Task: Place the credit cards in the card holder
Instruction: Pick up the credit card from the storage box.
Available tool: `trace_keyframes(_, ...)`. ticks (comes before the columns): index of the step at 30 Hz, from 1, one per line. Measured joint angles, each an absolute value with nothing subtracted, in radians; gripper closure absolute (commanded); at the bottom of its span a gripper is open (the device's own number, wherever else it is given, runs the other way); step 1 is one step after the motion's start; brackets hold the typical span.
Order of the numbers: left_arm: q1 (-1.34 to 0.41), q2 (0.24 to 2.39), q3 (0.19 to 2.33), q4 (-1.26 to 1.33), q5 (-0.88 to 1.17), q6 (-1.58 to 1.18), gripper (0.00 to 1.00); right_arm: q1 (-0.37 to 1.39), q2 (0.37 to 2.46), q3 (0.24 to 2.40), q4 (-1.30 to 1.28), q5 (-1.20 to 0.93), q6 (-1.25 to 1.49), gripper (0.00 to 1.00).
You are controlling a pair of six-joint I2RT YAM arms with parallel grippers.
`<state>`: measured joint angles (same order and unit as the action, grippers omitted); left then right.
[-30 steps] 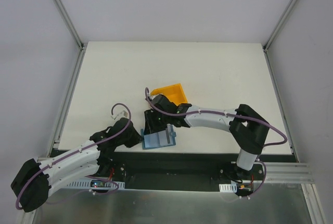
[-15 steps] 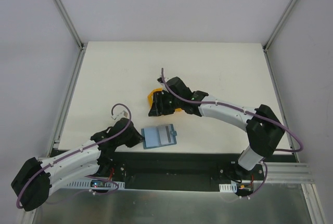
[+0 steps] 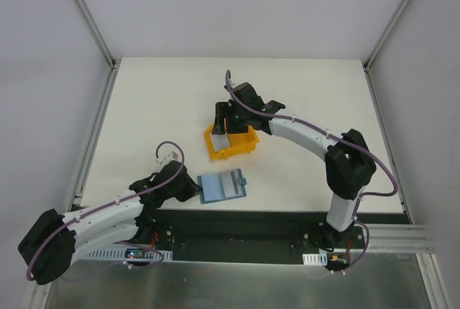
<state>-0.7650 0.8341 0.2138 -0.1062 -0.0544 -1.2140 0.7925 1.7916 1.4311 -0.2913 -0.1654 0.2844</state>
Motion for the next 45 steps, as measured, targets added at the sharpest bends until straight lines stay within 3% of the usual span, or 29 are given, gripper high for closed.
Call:
trace_keyframes(16, -0.765, 0.889, 0.224, -0.057, -0.051, -1.216, 1.00, 0.724, 1.998, 1.481, -0.363, -0.242, 0.242, 0.29)
trace_keyframes(30, -0.764, 0.904, 0.227, -0.043, -0.034, -1.216, 1.00, 0.706, 2.019, 1.498, -0.344, -0.305, 0.227, 0.55)
trace_keyframes(43, -0.764, 0.910, 0.228, -0.036, -0.027, -1.215, 1.00, 0.704, 1.992, 1.498, -0.345, -0.323, 0.224, 0.70)
trace_keyframes(45, -0.764, 0.910, 0.228, -0.036, -0.027, -1.215, 1.00, 0.704, 1.987, 1.498, -0.344, -0.323, 0.223, 0.77)
